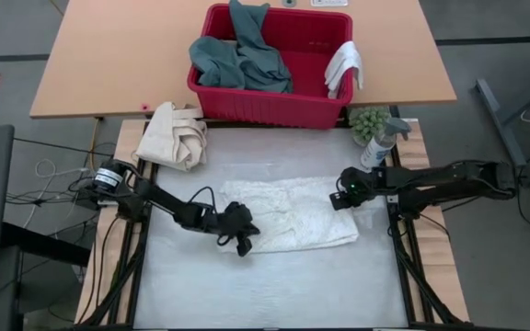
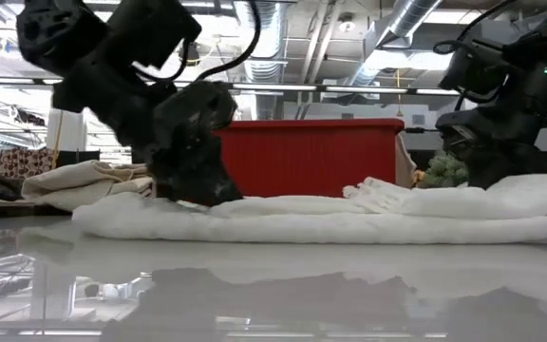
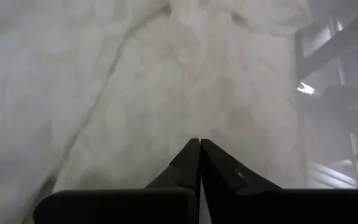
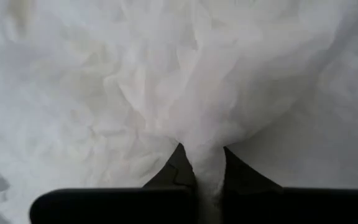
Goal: Fold Laundry from Bin
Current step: Fold the white shirt
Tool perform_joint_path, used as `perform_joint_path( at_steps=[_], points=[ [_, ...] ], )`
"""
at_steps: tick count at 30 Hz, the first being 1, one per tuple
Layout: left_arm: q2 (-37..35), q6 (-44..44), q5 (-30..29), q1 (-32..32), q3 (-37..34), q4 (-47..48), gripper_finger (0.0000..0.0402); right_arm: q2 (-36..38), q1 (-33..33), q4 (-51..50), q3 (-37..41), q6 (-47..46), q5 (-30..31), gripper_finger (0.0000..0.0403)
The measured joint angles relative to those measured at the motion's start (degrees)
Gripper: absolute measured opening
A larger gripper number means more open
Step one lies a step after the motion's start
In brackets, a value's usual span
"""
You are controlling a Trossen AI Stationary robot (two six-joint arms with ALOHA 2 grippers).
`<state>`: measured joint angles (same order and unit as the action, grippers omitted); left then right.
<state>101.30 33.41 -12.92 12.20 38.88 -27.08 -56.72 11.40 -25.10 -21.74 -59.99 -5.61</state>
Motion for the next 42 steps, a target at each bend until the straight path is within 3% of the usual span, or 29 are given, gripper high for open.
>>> perform_joint_path(
  at_steps=[4,8,12,16,21,26,29,37,42],
  points=[
    [-2.7,-2.5,4.2,-2.6,3.4,1.1,0.0000,0.9,0.0,-0.7,-1.4,-1.0,0.0,0.0040],
    [-6.8,-6.5,6.1,-4.0,6.0,10.8,0.0000,0.9,-0.1,-2.2,-4.5,-0.8,0.0,0.0040],
    [-13.3,-8.8,2.6,-4.4,6.2,21.1,0.0000,0.9,-0.1,-2.6,-8.4,-0.6,0.0,0.0040],
    [-18.0,-5.7,-0.6,-3.9,1.8,29.9,0.0000,0.3,-0.9,-4.4,-12.7,0.1,0.7,0.0040],
    [-22.7,5.1,-2.6,-0.5,-7.8,28.8,0.0000,-2.7,-2.6,-5.3,-17.7,1.5,1.3,0.0040],
    [-23.1,11.5,-3.8,2.0,-13.7,21.3,0.0000,-8.6,-4.1,-5.8,-20.5,2.6,2.2,0.0040],
    [-20.7,12.3,-4.2,2.8,-13.9,21.2,0.0000,-12.3,-5.5,-5.9,-22.6,3.0,2.8,0.0040],
    [-12.0,12.9,-3.8,2.9,-13.8,8.8,0.0000,-19.7,-7.2,-5.9,-30.8,5.6,2.7,0.0040],
    [-10.3,12.1,-3.8,2.9,-12.4,6.9,0.0000,-22.7,-7.3,-5.9,-37.4,6.9,2.7,0.0040]
  ],
)
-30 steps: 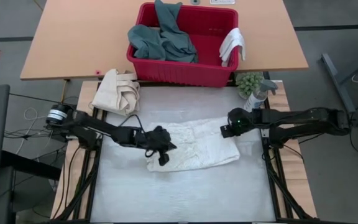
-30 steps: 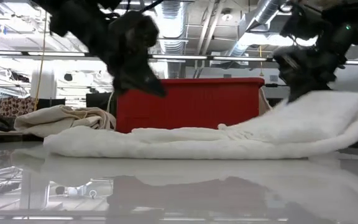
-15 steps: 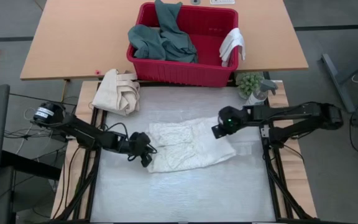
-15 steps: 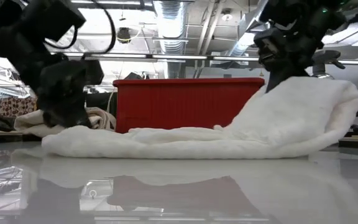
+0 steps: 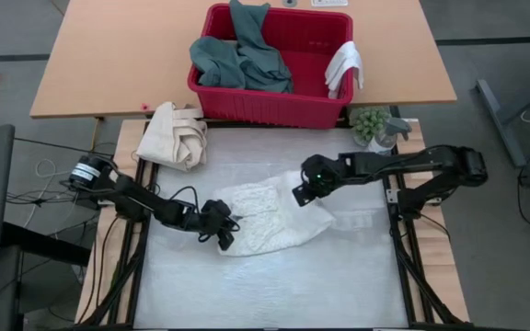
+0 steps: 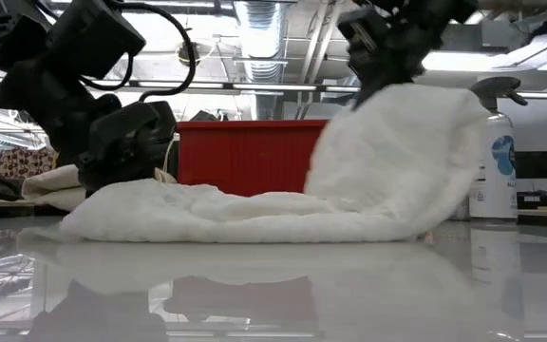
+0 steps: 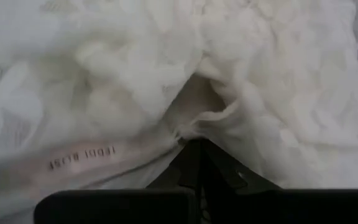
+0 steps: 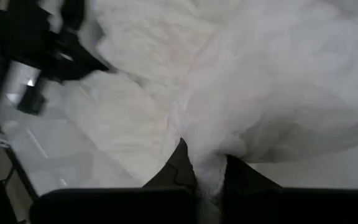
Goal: Fold Laundry from Bin
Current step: Fold the white shirt
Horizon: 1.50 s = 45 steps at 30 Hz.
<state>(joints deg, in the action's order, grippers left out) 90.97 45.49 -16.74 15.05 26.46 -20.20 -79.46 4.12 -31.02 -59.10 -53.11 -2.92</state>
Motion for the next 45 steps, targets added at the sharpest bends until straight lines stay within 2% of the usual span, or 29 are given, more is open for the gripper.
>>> perform_joint_path(
  at_steps=[10,17,24,28,33,41,43,45],
  points=[
    [0.2,-1.4,-2.4,-0.1,0.2,-1.7,0.0000,-11.1,-0.1,-0.3,-11.6,2.2,-1.7,0.0040],
    [0.2,-1.2,0.2,-0.2,0.2,-3.4,0.0000,-17.8,0.0,-1.6,-20.5,2.7,-1.2,0.0040],
    [0.2,-1.5,-0.1,-0.1,0.7,-3.4,0.0000,-25.7,-1.7,-3.8,-30.1,4.2,-1.5,0.0040],
    [0.2,-1.4,1.2,-0.1,0.7,-3.4,0.0000,-29.7,-3.0,-5.1,-33.0,4.2,-1.5,0.0040],
    [-1.4,-1.4,5.8,-0.1,0.7,-3.1,0.0000,-33.4,-4.4,-3.3,-35.5,4.1,-1.7,0.0040],
    [-2.9,-1.9,6.1,-0.2,0.7,-2.4,0.0000,-37.3,-5.6,-0.9,-38.5,4.2,-2.0,0.0040],
    [-2.9,-2.1,7.6,-0.2,0.7,-1.4,0.0000,-37.3,-5.9,-0.9,-38.5,4.9,-2.3,0.0060],
    [-3.6,-2.6,9.5,-0.2,0.7,1.1,0.0000,-37.3,-6.1,-0.6,-38.5,5.0,-1.9,0.0100]
  ],
)
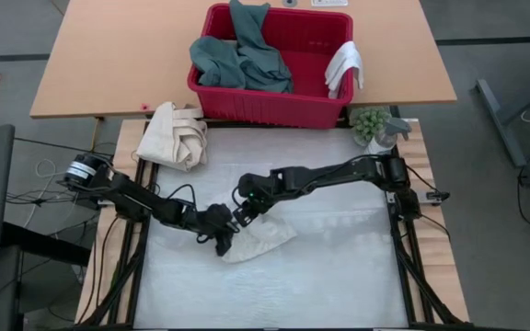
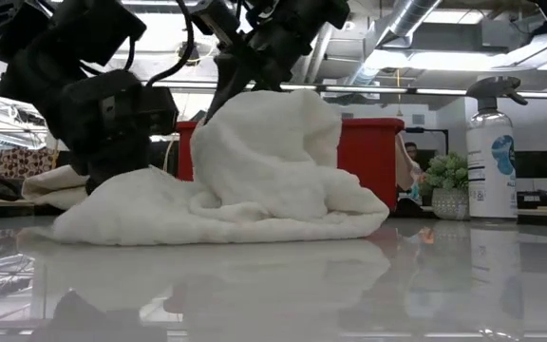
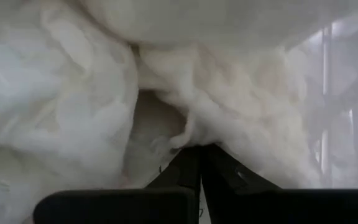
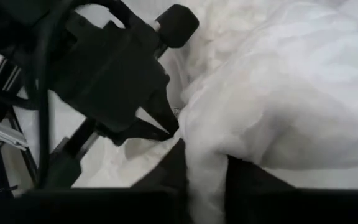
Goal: Fold Laundry from Bin
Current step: Fold the white shirt
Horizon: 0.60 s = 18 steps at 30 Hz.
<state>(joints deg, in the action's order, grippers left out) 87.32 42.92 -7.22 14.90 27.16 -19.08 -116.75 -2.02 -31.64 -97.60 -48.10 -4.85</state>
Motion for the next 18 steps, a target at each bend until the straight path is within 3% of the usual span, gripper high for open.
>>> perform_joint_path(
  at_steps=[4,8,13,18],
  points=[
    [-3.3,0.0,3.0,0.0,0.0,4.9,0.0000,0.0,-0.2,0.4,0.0,0.6,0.1,0.0187],
    [-10.5,0.5,3.9,0.0,0.0,10.6,0.0000,0.0,-0.4,2.3,0.0,3.3,-0.1,0.0241],
    [-24.2,0.6,1.7,0.0,0.0,20.6,0.0000,0.0,-1.1,7.3,0.0,8.1,-2.3,0.0252],
    [-37.7,0.9,-5.4,0.0,0.0,28.3,0.0000,0.0,-1.9,8.1,0.0,10.1,-2.4,0.0254]
  ],
)
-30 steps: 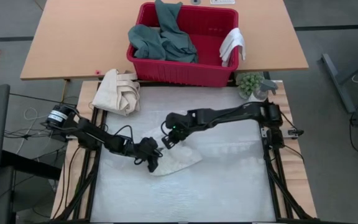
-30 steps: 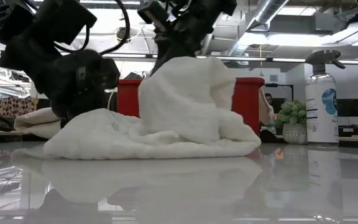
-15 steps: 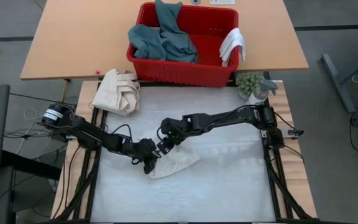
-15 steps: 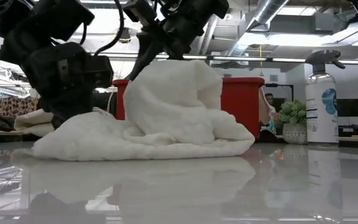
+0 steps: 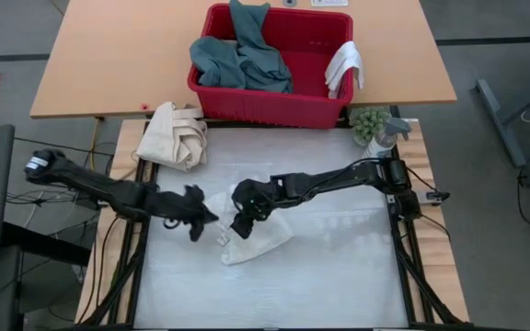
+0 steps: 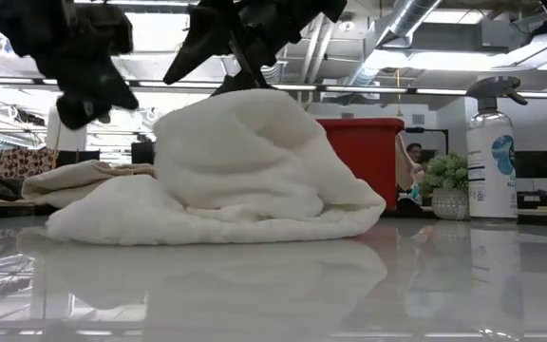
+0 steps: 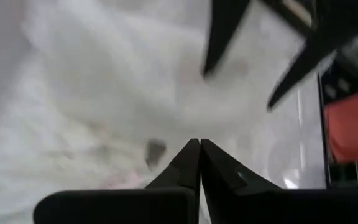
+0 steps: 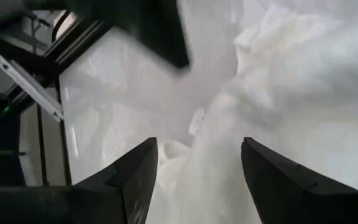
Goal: Fold Laundry from Bin
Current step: Fold the white shirt
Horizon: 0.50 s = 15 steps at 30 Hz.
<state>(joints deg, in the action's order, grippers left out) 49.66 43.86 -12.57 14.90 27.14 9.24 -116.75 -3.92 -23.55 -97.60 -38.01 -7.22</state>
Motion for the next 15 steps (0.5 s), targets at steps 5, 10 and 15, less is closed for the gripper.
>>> perform_joint_path(
  at_steps=[5,10,15],
  points=[
    [-8.9,0.1,-8.3,0.0,0.0,3.3,0.0000,0.0,-0.4,2.7,0.0,6.7,0.7,0.0254],
    [-12.3,0.1,-12.7,0.0,0.0,3.6,0.0000,0.9,-0.8,-2.6,-2.3,8.1,1.2,0.0255],
    [-8.1,-0.8,-16.3,-0.2,0.0,-3.1,0.0000,1.4,-3.6,-22.3,-6.7,8.5,14.7,0.0251]
  ],
)
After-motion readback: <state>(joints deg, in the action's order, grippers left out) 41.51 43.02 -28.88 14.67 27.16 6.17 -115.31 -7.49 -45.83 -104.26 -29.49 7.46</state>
